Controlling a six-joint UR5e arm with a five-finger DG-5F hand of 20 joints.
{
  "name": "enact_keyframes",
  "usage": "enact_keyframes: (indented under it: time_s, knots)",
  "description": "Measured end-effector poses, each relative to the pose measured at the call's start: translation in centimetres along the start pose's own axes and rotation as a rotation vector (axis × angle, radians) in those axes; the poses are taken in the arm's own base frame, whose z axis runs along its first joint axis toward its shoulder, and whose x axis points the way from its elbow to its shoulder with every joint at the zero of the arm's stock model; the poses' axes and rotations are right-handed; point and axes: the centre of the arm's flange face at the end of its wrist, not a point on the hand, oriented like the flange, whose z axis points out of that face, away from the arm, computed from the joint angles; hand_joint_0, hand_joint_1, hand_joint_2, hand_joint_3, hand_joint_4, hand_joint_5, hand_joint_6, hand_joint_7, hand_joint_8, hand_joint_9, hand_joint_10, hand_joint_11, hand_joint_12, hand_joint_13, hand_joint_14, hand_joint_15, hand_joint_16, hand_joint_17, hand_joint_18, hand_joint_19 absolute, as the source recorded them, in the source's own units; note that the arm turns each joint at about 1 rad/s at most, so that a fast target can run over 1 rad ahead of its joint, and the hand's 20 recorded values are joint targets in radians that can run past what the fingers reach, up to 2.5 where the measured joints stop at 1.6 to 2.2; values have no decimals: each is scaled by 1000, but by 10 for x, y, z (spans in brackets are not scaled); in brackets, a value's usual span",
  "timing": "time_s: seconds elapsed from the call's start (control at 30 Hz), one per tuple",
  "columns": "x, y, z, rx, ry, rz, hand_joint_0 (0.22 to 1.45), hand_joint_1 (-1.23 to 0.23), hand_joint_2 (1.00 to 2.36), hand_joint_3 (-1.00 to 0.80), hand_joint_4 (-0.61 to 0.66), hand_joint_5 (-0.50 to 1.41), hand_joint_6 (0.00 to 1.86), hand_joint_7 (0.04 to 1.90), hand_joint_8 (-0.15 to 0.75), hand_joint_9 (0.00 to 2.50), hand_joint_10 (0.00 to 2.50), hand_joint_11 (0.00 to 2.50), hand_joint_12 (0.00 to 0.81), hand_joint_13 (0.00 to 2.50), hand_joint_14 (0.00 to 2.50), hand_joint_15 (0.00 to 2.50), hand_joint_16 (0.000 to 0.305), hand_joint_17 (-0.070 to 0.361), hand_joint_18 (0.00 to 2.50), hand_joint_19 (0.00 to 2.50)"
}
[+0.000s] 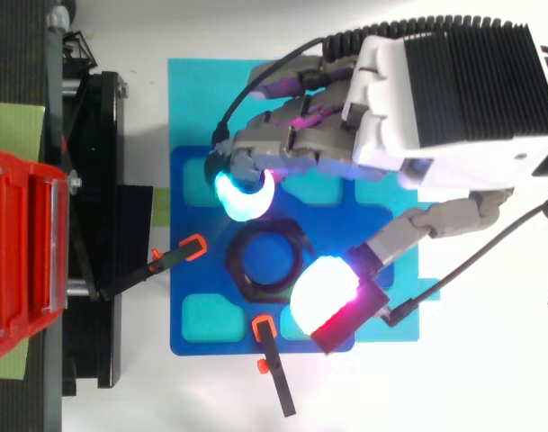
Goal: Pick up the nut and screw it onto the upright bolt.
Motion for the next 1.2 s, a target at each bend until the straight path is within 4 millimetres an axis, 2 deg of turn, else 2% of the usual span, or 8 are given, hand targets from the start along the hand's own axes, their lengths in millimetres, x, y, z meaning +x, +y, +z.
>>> enact_keyframes:
  time_s: [0.3, 0.5, 0.6, 0.7, 0.8, 0.97, 1.07, 1.2]
  knots:
    - [-10, -21, -11, 25, 24, 1, 509, -321, 1000, -500, 179, 46, 500, 1492, 291, 1184, 0, 0, 338, 882, 0, 0, 50, 113, 679, 0]
    - [-15, -32, -22, 46, 61, -12, 515, -327, 1000, -500, 154, 62, 523, 1426, 225, 1363, 0, 0, 301, 959, 0, 0, 46, 103, 748, 0]
    - [-21, -35, -27, 56, 70, -22, 514, -324, 1000, -500, 169, 61, 502, 1481, 236, 1373, 0, 0, 305, 960, 0, 0, 46, 104, 760, 0]
    - [-36, -35, -33, 60, 55, -31, 508, -316, 1000, -500, 220, 4, 506, 1295, 301, 1277, 0, 0, 340, 914, 0, 0, 53, 118, 725, 0]
    - [-57, -33, -33, 53, 22, -37, 503, -311, 1000, -500, 281, -34, 506, 1087, 307, 1228, 0, 0, 349, 888, 0, 0, 55, 124, 705, 0]
    - [-98, -22, -25, -5, -37, -52, 494, -308, 1000, -500, 263, -88, 503, 791, 283, 1034, 0, 0, 359, 792, 0, 0, 62, 139, 627, 0]
    - [-107, -17, -22, -46, -51, -60, 484, -292, 1000, -500, 238, -116, 502, 702, 275, 851, 0, 0, 373, 666, 0, 0, 67, 152, 489, 0]
    - [-104, -13, -17, -76, -58, -64, 471, -276, 1000, -500, 199, -142, 502, 644, 253, 672, 0, 0, 379, 493, 0, 0, 67, 151, 282, 0]
